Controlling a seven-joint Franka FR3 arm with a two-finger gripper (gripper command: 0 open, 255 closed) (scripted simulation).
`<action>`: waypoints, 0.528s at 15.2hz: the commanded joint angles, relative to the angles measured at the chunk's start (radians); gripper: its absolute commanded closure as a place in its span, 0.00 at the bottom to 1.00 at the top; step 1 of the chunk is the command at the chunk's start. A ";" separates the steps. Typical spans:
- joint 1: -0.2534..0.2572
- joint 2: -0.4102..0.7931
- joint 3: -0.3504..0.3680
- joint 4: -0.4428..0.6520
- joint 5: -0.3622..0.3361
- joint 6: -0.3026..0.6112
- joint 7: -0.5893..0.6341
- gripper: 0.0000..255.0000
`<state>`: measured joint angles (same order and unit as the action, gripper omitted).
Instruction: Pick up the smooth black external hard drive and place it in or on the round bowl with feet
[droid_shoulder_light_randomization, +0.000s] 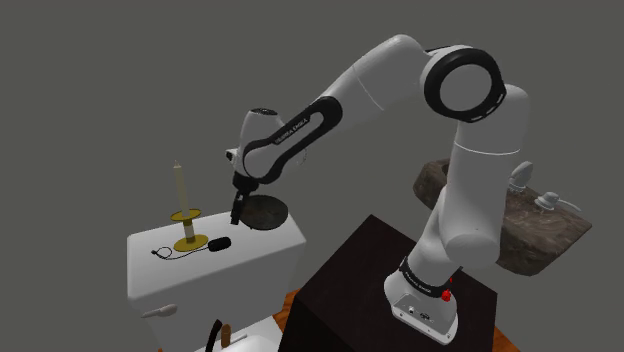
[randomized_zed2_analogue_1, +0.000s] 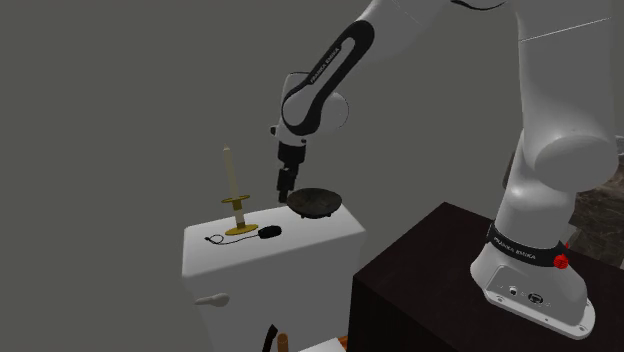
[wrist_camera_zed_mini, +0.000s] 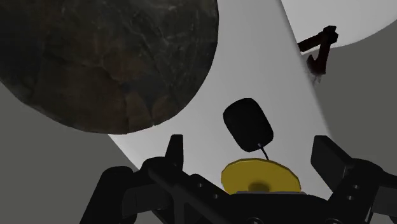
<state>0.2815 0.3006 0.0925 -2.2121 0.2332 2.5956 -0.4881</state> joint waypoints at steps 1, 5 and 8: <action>0.006 0.069 0.016 0.045 0.003 0.029 -0.030 0.00; 0.024 0.205 0.046 0.146 -0.006 0.075 -0.074 0.00; 0.033 0.259 0.054 0.185 -0.012 0.094 -0.086 0.00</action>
<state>0.3126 0.5370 0.1441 -2.0381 0.2224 2.6835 -0.5689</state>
